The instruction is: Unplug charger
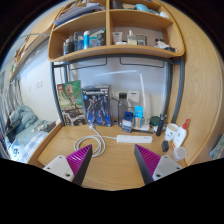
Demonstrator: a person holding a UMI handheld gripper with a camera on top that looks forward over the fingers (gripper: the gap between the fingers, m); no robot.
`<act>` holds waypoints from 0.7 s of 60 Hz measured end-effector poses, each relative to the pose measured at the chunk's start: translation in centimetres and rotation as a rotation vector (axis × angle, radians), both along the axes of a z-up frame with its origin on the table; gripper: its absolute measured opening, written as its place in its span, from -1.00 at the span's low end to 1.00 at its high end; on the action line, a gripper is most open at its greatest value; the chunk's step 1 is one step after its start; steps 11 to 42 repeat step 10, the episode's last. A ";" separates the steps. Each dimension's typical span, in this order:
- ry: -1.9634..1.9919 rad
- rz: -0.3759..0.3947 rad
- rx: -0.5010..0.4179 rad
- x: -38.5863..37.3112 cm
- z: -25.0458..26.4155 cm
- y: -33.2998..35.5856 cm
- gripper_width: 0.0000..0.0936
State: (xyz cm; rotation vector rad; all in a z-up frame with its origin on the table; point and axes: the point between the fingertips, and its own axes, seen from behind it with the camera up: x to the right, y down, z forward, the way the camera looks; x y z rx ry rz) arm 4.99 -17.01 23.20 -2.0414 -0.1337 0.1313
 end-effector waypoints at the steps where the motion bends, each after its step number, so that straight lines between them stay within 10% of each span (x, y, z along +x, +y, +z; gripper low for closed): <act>1: 0.000 0.000 0.000 0.0 0.0 -0.1 0.84; 42: 0.006 -0.002 0.002 0.0 0.1 -0.5 0.84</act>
